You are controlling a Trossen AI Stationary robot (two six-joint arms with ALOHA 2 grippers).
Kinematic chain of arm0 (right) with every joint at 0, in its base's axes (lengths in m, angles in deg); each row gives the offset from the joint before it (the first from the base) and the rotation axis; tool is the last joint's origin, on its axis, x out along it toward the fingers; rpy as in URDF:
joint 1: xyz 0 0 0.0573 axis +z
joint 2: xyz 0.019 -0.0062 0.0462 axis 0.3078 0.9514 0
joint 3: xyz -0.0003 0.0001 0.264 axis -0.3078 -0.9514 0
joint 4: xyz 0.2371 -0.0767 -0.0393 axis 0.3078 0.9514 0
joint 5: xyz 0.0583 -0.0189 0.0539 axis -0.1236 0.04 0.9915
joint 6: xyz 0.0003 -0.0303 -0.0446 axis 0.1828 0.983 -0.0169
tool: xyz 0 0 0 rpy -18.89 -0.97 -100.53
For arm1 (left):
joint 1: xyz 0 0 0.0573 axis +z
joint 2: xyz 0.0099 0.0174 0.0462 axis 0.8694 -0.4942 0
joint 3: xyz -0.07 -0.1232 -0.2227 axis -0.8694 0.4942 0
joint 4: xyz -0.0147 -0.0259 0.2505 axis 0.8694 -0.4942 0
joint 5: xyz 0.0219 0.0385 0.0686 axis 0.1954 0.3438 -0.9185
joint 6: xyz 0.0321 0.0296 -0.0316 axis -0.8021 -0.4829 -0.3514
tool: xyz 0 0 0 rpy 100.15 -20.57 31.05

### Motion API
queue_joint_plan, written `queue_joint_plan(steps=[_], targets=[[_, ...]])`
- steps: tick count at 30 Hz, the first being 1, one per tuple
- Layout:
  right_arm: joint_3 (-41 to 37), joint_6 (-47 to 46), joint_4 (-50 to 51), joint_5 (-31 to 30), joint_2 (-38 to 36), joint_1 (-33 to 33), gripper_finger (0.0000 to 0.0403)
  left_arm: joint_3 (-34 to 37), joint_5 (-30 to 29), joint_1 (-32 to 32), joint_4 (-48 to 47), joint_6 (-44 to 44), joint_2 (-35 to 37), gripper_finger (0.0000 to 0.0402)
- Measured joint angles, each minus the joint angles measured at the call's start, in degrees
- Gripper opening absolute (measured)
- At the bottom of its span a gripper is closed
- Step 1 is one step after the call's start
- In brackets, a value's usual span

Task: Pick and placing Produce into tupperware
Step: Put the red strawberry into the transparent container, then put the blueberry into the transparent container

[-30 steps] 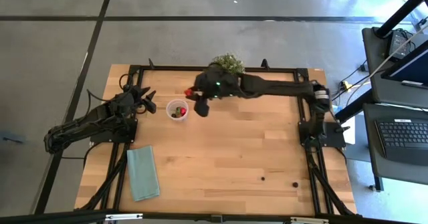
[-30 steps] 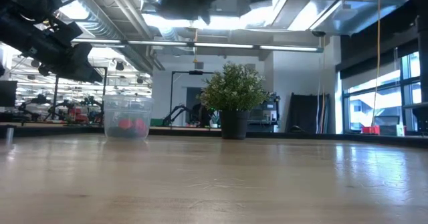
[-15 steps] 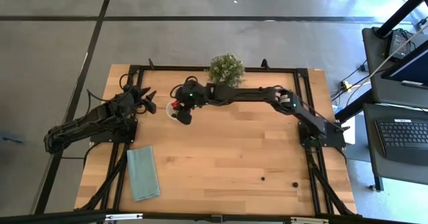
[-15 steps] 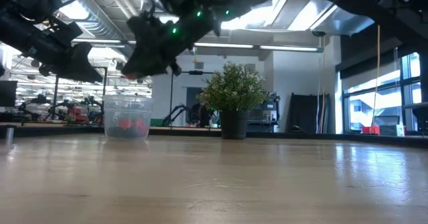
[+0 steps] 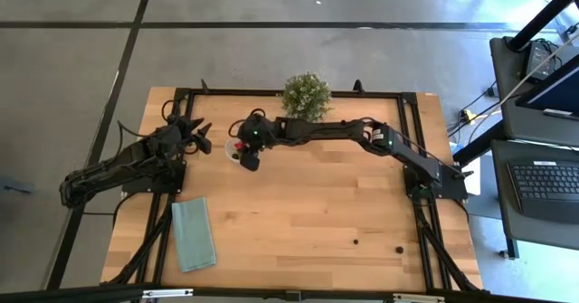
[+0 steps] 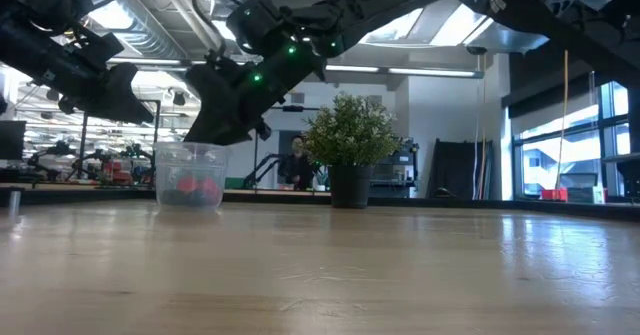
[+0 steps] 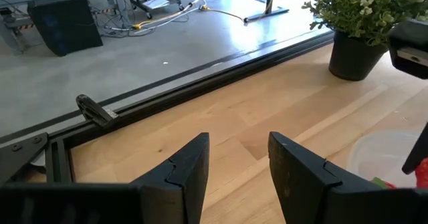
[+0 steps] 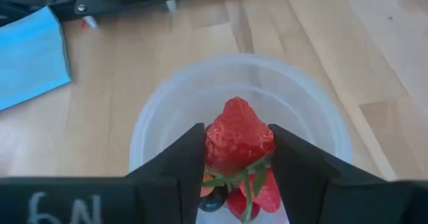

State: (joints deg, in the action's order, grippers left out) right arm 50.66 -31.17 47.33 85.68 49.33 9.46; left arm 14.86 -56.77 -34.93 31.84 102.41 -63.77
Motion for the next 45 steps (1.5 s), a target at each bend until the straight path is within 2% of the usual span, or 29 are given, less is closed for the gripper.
queue_joint_plan(steps=[4, 15, 19, 26, 31, 37, 41, 45], targets=[[0.20, 0.60, -0.21, -0.01, 0.00, 0.00, 0.0178, 0.00, 0.00, 0.00, 0.00, -0.02, 0.00, 0.0145], [0.22, -0.50, 0.70, 0.37, -1.04, -0.37, 0.0271, 0.01, 0.00, 0.00, 0.01, -0.02, 0.00, 0.0145], [0.27, 2.46, 5.25, 4.04, -6.91, 0.04, 0.0279, 0.01, 0.00, 0.01, 0.01, -0.03, 0.00, 0.0145], [-3.08, 4.28, 21.96, 4.41, -18.97, 4.22, 0.0280, 0.01, 0.03, 0.01, -0.02, -0.03, 0.00, 0.0145], [-14.07, -2.83, 21.93, 2.85, -29.12, 9.69, 0.0280, 0.01, 0.43, 0.00, -0.01, -0.04, 0.00, 0.0145], [-33.64, -16.40, 22.07, -7.96, -42.43, 20.14, 0.0280, -0.01, 0.48, 0.02, 0.00, -0.04, 0.00, 0.0145], [-44.96, -27.78, 22.13, -8.00, -48.92, 27.97, 0.0280, 0.01, 0.48, 0.02, 0.04, -0.04, 0.00, 0.0145], [-52.87, -38.85, 21.76, -8.04, -53.05, 35.75, 0.0280, -0.01, 0.46, 0.02, 0.04, -0.04, 0.00, 0.0145]])
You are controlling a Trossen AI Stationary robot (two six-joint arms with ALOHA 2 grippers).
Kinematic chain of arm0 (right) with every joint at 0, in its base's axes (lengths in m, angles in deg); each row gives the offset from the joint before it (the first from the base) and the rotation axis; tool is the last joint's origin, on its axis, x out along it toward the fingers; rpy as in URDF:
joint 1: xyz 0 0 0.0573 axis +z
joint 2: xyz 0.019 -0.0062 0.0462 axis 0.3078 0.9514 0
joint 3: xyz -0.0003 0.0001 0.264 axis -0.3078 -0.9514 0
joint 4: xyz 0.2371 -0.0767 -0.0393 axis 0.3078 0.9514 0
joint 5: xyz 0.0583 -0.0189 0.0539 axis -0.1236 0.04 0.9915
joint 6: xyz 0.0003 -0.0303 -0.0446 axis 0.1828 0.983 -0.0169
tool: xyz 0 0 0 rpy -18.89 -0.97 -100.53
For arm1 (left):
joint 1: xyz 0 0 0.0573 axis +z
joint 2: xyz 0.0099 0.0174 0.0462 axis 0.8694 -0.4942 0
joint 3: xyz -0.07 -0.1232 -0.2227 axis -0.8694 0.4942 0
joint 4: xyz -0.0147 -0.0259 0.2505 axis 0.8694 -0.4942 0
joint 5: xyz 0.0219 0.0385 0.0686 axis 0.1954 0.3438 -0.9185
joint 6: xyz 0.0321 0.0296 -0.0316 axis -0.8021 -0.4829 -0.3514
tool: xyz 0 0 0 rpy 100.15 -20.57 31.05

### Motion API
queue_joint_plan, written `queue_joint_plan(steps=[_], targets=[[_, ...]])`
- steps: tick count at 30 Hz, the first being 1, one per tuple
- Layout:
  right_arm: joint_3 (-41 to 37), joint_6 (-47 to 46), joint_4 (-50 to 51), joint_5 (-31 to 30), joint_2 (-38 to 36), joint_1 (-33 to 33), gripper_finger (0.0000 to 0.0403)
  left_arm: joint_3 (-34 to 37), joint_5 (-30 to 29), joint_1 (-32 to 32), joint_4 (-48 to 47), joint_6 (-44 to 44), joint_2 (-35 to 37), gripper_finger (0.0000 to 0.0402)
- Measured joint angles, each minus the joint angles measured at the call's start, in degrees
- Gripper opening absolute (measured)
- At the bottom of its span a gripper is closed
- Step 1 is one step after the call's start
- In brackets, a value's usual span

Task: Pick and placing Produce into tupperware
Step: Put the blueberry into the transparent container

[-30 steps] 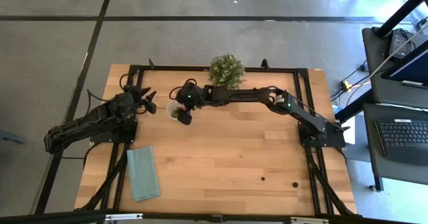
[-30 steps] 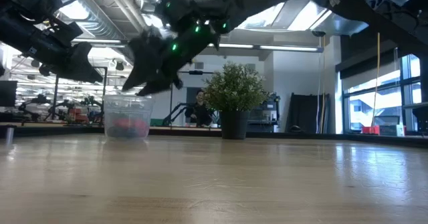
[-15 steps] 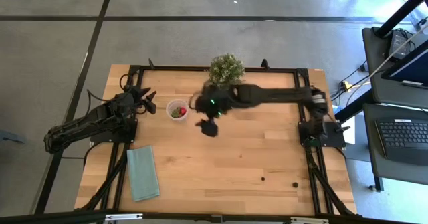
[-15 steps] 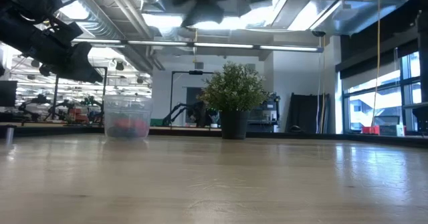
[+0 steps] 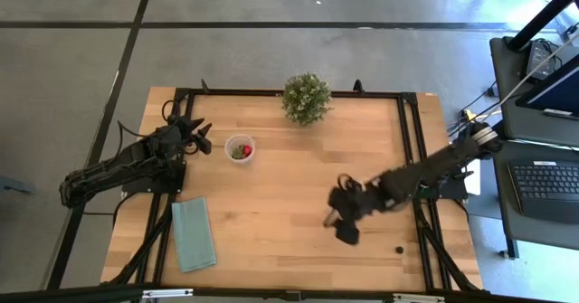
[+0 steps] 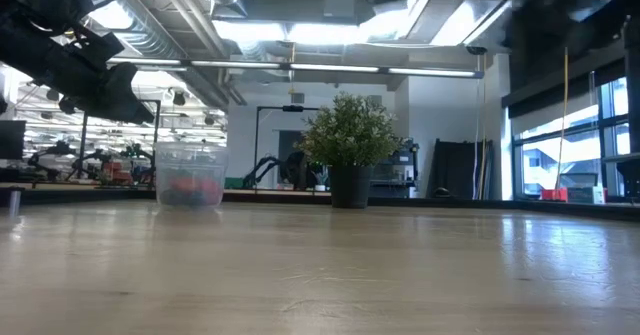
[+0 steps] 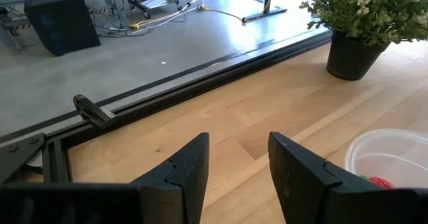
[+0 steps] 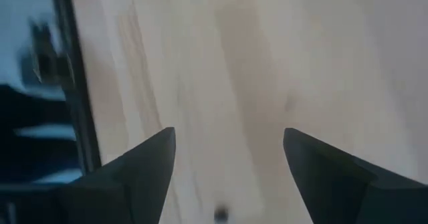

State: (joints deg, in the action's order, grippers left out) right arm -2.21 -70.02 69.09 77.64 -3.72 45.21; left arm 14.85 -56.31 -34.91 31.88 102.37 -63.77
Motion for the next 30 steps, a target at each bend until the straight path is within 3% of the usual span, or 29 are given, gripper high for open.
queue_joint_plan(steps=[9, 20, 25, 30], targets=[[-6.58, -7.00, -0.50, 0.16, 2.08, 12.92, 0.0280, 0.01, 0.00, 0.00, 0.00, 0.00, 0.00, 0.0145], [-7.26, -8.85, -1.31, 0.00, 12.33, 14.30, 0.0278, 0.01, -0.02, -0.02, -0.04, 0.00, 0.00, 0.0145], [-7.26, -9.30, -2.03, -0.24, 13.67, 15.54, 0.0259, 0.02, -0.02, -0.02, -0.11, 0.00, 0.00, 0.0145], [-7.25, -16.87, -3.07, -5.52, 13.33, 17.92, 0.0244, 0.02, -0.02, -0.01, -0.15, 0.00, 0.00, 0.0145]])
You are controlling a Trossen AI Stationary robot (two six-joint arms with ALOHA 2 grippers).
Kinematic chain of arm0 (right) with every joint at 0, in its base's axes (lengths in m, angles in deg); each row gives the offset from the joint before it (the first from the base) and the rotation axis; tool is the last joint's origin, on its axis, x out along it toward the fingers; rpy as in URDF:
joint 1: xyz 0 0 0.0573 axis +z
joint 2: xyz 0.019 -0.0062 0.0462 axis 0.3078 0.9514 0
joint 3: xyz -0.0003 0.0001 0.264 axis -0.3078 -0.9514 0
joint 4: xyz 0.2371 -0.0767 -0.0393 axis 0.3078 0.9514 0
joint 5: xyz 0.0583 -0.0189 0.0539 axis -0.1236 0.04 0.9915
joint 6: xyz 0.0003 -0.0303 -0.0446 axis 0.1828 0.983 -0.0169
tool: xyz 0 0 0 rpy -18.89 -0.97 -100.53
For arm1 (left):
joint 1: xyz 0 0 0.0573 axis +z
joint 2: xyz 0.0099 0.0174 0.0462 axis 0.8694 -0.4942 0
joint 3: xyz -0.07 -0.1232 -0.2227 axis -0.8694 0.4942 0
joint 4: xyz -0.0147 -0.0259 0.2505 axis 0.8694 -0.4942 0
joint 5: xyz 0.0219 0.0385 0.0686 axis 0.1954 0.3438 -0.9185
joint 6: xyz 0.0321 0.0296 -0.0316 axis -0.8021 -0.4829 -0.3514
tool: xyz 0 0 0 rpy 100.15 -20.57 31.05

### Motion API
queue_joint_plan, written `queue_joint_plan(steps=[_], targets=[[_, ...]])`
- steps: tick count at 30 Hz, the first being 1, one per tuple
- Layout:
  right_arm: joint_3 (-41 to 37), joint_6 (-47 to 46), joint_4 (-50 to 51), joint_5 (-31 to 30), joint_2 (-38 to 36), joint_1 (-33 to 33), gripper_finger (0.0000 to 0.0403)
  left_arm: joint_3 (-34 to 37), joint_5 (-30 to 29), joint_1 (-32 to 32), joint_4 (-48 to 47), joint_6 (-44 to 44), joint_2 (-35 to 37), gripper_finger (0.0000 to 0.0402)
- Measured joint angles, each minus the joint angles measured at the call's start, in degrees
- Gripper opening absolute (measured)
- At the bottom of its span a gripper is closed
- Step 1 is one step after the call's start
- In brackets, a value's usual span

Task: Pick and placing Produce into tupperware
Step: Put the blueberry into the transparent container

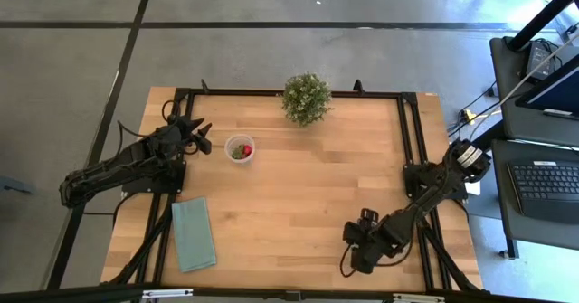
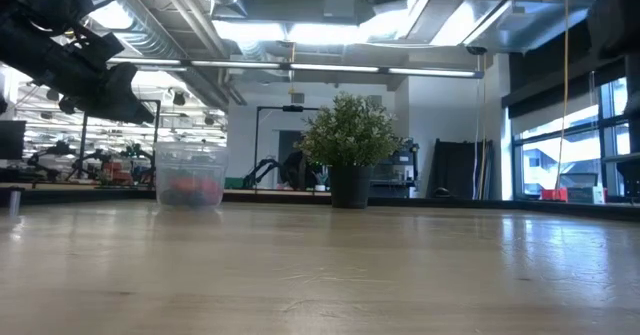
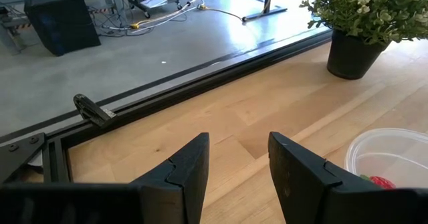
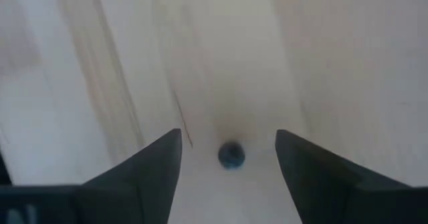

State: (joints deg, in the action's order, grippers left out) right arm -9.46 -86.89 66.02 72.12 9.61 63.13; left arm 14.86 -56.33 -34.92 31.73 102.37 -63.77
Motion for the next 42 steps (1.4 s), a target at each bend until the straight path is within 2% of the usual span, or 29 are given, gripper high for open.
queue_joint_plan(steps=[3, 7, 9, 18, 23, 34, 42], targets=[[0.01, -9.58, -0.26, -8.54, 0.00, 2.56, 0.0241, 0.01, 0.00, -0.02, -0.02, 0.00, 0.00, 0.0145], [0.01, -22.22, 0.10, -22.84, 0.05, 7.02, 0.0243, -0.01, 0.00, -0.01, 0.02, 0.00, 0.00, 0.0145], [0.04, -26.10, 0.07, -26.71, 0.60, 9.31, 0.0243, 0.00, 0.00, 0.01, 0.04, 0.00, 0.00, 0.0145], [0.04, -32.49, -1.55, -29.04, 7.13, 15.57, 0.0236, 0.00, 0.00, 0.01, 0.04, 0.00, 0.00, 0.0145], [0.04, -36.67, -1.56, -34.25, 10.78, 17.58, 0.0236, -0.01, 0.00, -0.02, 0.04, 0.04, 0.00, 0.0145], [0.23, -42.61, -1.58, -41.30, 16.92, 19.96, 0.0236, -0.01, 0.00, 0.01, 0.09, 1.56, 0.00, 0.0145], [0.19, -44.15, -3.07, -42.37, 18.49, 19.90, 0.0236, 0.01, 0.00, 0.01, 0.09, 3.02, 0.00, 0.0145]])
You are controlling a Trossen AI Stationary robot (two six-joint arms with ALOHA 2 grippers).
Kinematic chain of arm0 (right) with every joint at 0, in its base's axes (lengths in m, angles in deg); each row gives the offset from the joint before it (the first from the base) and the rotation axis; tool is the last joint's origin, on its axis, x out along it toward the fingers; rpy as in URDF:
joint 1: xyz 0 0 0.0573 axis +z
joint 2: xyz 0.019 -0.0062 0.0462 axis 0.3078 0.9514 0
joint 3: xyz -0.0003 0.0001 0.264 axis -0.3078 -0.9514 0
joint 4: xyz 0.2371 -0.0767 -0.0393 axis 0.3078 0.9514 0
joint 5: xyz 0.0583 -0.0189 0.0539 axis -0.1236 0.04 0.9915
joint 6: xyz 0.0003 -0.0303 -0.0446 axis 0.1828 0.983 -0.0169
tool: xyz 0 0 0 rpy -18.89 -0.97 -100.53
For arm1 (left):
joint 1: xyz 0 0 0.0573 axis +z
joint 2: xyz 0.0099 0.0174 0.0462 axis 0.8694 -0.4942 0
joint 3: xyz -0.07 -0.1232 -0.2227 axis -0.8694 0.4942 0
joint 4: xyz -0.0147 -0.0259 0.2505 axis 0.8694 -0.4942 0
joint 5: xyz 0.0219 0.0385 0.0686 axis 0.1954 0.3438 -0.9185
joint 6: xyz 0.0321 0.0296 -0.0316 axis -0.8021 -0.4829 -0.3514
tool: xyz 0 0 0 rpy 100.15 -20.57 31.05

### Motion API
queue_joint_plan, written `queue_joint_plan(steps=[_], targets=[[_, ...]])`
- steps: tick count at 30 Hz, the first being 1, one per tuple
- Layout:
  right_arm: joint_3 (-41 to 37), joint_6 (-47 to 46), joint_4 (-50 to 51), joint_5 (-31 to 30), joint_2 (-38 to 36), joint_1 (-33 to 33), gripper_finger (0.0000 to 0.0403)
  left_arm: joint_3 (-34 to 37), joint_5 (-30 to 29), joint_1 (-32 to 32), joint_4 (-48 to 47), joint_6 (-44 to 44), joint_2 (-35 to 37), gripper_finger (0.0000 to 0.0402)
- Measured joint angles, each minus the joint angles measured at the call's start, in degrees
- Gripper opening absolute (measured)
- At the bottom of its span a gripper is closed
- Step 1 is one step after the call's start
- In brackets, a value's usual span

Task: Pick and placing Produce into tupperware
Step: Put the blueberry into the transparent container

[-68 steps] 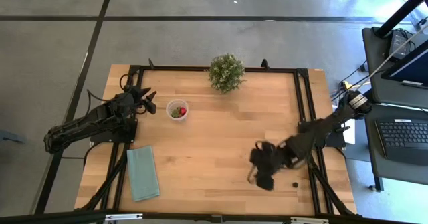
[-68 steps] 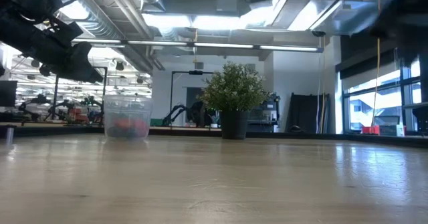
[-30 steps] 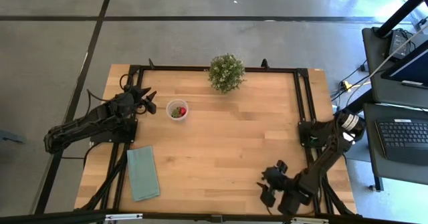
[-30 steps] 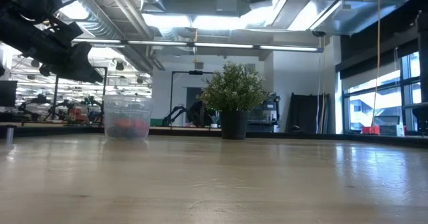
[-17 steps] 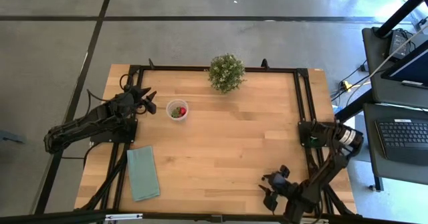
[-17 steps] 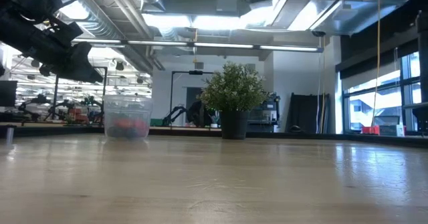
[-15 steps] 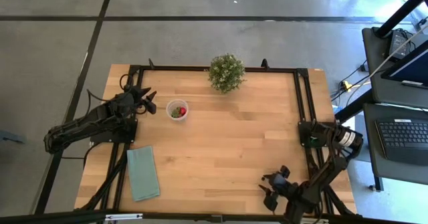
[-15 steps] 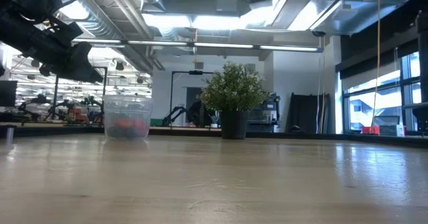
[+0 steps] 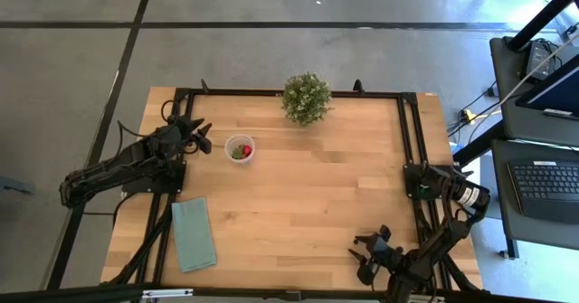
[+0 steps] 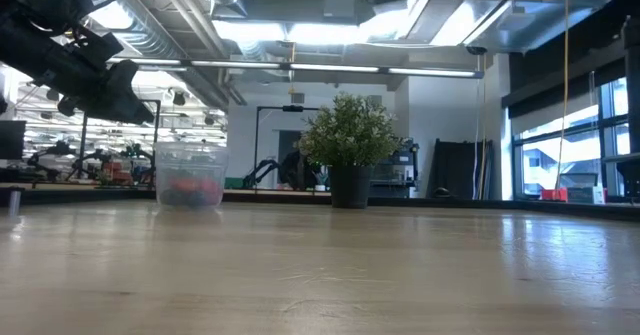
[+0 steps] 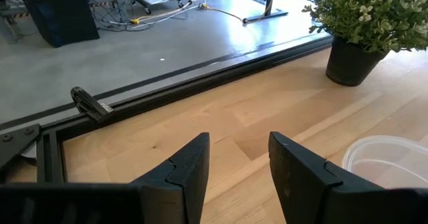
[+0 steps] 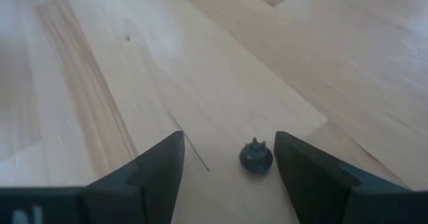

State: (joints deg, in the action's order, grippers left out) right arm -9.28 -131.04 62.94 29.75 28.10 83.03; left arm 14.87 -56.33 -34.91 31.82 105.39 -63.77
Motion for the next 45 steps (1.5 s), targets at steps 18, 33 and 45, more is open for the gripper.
queue_joint_plan(steps=[18, 33, 45], targets=[[2.67, -0.27, 6.74, 4.64, 0.37, 1.55, 0.0130, -0.02, 0.00, 0.00, -0.04, -0.02, 0.00, 0.0145], [3.91, -8.19, 12.70, 11.44, -4.37, 0.17, 0.0050, -0.01, 0.00, -0.01, -0.02, -0.03, 0.00, 0.0145], [9.56, 21.21, 25.12, 7.07, -24.58, -18.37, 0.0050, -0.02, 0.00, -0.01, 0.07, -0.04, 0.00, 0.0145]])
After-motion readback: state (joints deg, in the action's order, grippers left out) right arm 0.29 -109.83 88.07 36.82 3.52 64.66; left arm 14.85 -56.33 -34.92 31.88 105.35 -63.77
